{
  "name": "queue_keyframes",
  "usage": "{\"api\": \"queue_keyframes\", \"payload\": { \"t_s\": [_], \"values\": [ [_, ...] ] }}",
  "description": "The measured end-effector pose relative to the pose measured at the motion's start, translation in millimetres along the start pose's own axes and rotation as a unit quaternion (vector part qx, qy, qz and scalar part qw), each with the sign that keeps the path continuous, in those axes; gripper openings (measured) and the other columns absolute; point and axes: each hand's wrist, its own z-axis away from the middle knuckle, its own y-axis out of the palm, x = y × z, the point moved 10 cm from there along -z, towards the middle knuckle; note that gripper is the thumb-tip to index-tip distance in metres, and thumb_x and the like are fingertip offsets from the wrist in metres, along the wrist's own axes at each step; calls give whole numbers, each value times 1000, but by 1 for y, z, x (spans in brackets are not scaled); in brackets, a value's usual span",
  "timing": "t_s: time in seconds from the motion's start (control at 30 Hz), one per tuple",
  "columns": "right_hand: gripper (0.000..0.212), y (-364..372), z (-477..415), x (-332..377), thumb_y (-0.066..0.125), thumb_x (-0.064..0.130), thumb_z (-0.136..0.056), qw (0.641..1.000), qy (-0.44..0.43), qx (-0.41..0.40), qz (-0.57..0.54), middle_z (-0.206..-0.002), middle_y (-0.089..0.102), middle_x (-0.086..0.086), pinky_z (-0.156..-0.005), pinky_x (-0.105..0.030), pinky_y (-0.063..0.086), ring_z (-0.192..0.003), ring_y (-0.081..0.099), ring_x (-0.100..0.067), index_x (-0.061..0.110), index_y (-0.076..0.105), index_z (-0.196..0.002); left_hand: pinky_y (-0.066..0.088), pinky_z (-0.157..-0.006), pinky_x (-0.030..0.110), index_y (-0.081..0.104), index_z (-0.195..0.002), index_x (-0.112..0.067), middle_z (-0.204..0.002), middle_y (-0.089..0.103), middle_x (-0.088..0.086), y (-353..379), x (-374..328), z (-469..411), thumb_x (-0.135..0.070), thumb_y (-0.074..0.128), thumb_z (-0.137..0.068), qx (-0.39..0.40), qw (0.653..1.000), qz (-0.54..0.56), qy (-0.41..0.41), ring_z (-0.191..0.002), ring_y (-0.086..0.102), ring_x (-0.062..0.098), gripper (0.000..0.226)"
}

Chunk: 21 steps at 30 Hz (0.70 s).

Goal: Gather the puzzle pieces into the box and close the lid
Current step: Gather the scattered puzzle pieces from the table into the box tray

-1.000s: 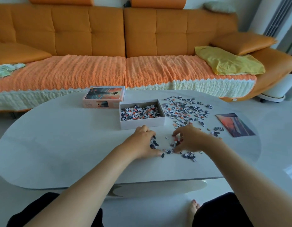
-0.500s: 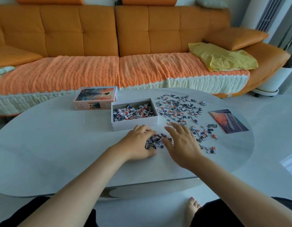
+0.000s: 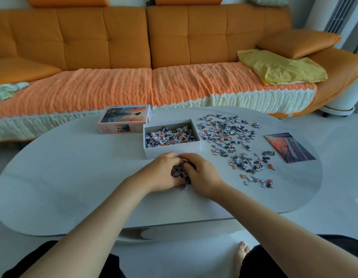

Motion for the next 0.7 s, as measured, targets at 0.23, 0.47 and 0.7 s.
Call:
{"api": "queue_keyframes", "payload": {
  "t_s": [0.23, 0.47, 0.7],
  "values": [
    [47, -9, 1, -10, 44, 31, -100, 988, 0, 82, 129, -155, 32, 6, -115, -25, 17, -145, 22, -10, 25, 39, -146, 30, -113, 37, 32, -150, -27, -139, 30, -10, 4, 24, 13, -71, 72, -63, 90, 987, -111, -69, -136, 20, 10, 105],
    [62, 39, 9, -8, 28, 42, -103, 962, -38, 148, 224, -163, 0, -1, -121, -32, -4, -149, -9, -14, 19, 6, -155, 40, -100, 36, 60, -116, -26, -109, 40, -7, 1, 15, 11, -56, 72, -74, 35, 997, -47, -42, -109, 39, 9, 53],
    [63, 3, -7, 12, 58, 39, -91, 967, -59, 118, 218, -152, 32, -1, -114, -35, 24, -141, 25, -20, 24, 35, -148, 45, -97, 36, 36, -146, -25, -121, 40, -8, -8, 29, 14, -57, 76, -71, 52, 992, -78, -87, -111, 46, 12, 91]
  ]
}}
